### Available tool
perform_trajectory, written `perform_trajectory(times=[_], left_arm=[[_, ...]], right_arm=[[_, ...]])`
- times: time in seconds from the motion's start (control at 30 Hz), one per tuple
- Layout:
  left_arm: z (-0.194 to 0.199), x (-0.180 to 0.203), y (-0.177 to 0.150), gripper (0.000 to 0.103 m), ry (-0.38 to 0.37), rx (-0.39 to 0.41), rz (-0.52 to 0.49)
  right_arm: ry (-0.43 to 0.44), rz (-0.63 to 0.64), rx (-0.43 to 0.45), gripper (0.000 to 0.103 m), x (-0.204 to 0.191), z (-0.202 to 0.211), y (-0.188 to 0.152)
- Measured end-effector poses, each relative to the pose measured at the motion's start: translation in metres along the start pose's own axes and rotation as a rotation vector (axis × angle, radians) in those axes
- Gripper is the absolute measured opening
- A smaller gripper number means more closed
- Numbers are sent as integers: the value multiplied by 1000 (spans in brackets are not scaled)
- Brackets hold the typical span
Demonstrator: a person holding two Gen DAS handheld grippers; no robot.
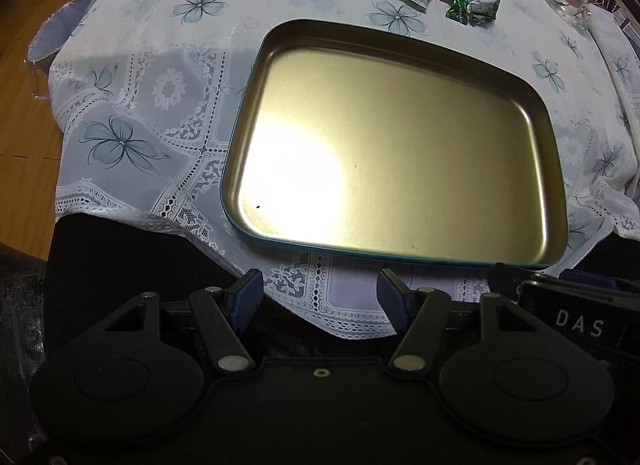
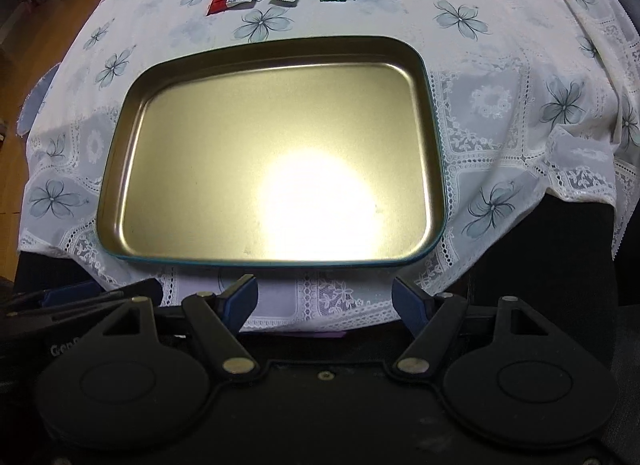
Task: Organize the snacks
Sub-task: 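Move both tools past the tray toward the pile of wrapped snacks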
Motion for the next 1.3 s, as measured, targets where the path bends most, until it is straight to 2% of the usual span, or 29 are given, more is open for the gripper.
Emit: perform_trajectory(times=[0.27, 0.5, 0.73, 0.9, 1.13, 1.3], left_arm=[[-6, 1, 28, 62, -1, -31, 6], [-7, 9, 70, 62, -32, -10, -3], [-13, 13, 130, 62, -35, 46, -26], [-26, 15, 186, 62, -29, 76, -29], [-59, 30, 265, 62, -7, 81, -28], [-89, 40, 307, 62, 8, 63, 12]], right_arm=[[75, -79, -28, 77, 10, -9, 47], [130, -164, -8, 76, 28, -19, 94], [142, -229, 56, 76, 51, -30, 156], [142, -255, 92, 76, 63, -43, 198], [139, -305, 140, 76, 84, -66, 267], [116, -320, 154, 76, 95, -81, 306]])
Point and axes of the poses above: each gripper's, at about its wrist camera, not at the fingertips, and z roughly against the way its jaws point, x to its right, y to its top, the point moved 9 cm from there along -z, roughly the way its jaws point, and after that the axes turned 5 degrees about z, right-handed, at the moved point
